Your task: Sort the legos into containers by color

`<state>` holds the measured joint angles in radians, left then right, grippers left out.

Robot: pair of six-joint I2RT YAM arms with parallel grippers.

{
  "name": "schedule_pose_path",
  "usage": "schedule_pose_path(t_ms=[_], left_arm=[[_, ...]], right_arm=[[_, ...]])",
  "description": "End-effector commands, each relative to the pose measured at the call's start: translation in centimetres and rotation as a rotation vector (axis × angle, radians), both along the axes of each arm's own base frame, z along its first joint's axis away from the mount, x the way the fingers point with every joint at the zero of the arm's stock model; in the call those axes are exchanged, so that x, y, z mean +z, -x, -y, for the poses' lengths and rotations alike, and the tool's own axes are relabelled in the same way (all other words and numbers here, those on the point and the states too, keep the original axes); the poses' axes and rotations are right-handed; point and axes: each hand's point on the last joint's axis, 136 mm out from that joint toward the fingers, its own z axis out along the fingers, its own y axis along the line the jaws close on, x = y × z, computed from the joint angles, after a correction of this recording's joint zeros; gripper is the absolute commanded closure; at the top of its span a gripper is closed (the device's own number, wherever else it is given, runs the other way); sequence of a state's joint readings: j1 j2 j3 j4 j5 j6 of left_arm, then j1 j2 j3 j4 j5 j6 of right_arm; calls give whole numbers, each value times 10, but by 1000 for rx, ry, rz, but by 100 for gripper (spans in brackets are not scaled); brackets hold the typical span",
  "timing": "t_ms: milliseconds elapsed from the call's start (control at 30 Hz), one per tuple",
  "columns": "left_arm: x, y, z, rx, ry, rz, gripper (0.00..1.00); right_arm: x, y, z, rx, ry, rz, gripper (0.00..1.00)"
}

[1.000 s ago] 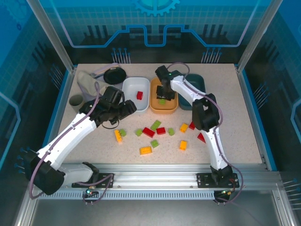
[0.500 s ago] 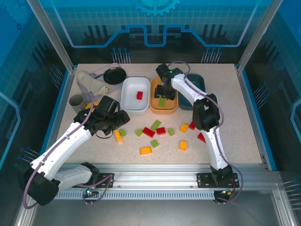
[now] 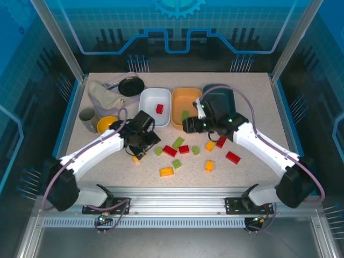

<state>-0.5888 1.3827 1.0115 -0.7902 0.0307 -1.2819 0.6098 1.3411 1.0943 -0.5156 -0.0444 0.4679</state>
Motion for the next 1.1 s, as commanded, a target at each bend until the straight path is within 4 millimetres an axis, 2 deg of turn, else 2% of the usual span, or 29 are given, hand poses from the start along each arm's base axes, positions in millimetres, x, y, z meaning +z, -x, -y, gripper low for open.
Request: schedule_pose_path(t_ms=[0, 133, 167, 333, 467, 633, 833, 1000, 1067], left_arm=[[-12, 0, 35, 122, 88, -106, 22], [-27, -3, 53, 192, 82, -165, 20], [-30, -6, 55, 215, 76, -168, 19], [-45, -18, 64, 304, 62, -193, 16], [-54, -35, 69, 350, 51, -166, 18], [-67, -44, 72, 370, 18, -173, 25], [-80, -42, 61, 404, -33, -172, 31], [-91, -39, 57, 419, -46, -182, 40], [-93, -39, 56, 421, -55, -178, 47]], right_arm=[[-4, 35, -8, 123, -73, 8, 26], [-7, 60, 9, 112, -76, -5, 22], [-13, 66, 15, 106, -64, -16, 22], [-10, 76, 28, 86, -61, -4, 22], [-9, 82, 32, 82, -65, -6, 22], [-10, 86, 36, 81, -65, -10, 22], [-9, 86, 38, 84, -68, -17, 22], [-9, 86, 40, 80, -72, -23, 22], [-9, 85, 39, 79, -77, -24, 22]])
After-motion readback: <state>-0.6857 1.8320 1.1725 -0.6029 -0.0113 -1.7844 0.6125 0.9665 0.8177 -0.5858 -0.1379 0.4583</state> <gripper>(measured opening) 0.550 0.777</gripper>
